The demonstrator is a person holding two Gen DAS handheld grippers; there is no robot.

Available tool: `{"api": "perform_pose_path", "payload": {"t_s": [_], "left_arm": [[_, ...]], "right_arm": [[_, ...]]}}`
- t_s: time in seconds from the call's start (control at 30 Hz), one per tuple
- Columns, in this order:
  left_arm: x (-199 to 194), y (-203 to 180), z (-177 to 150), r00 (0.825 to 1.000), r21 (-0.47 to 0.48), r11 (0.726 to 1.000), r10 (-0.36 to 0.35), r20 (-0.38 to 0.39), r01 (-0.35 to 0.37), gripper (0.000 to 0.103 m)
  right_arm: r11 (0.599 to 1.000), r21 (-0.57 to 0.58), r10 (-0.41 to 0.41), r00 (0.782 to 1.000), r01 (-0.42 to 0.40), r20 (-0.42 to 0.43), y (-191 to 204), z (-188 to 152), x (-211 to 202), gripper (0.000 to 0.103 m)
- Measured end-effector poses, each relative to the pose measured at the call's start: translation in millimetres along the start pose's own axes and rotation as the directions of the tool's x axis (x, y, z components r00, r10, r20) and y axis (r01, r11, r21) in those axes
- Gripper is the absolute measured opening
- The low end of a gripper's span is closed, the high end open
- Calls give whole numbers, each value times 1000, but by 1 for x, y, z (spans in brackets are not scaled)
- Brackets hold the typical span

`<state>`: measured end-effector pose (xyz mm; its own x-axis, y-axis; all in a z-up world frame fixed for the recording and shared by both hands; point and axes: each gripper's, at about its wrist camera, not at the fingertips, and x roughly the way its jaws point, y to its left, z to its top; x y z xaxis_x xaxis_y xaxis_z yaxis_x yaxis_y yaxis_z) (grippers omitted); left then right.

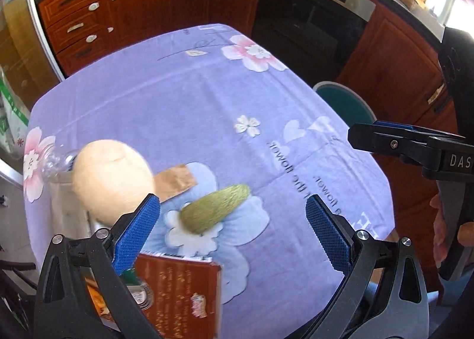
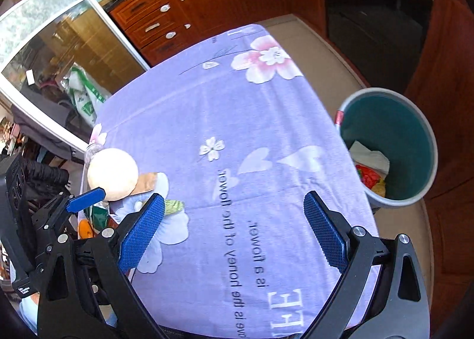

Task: Collect trash
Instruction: 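Move both tools back over the table toward the coconut shell and foil bag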

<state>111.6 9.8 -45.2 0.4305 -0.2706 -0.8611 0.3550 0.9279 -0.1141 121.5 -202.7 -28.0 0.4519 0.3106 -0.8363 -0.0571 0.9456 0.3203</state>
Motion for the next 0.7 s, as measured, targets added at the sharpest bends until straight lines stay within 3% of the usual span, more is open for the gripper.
{"api": "perform_pose_path", "payload": {"t_s": [0.43, 0.7], "left_arm": [[-44, 130, -47, 997, -167, 984, 63, 40, -55, 99], [-27, 184, -67, 1000, -247, 969, 9, 10, -6, 99]], "right_arm": [[968, -245, 23, 993, -52, -117, 140, -1, 57, 91], [934, -355, -17, 988, -40, -156, 200, 6, 100, 91]]}}
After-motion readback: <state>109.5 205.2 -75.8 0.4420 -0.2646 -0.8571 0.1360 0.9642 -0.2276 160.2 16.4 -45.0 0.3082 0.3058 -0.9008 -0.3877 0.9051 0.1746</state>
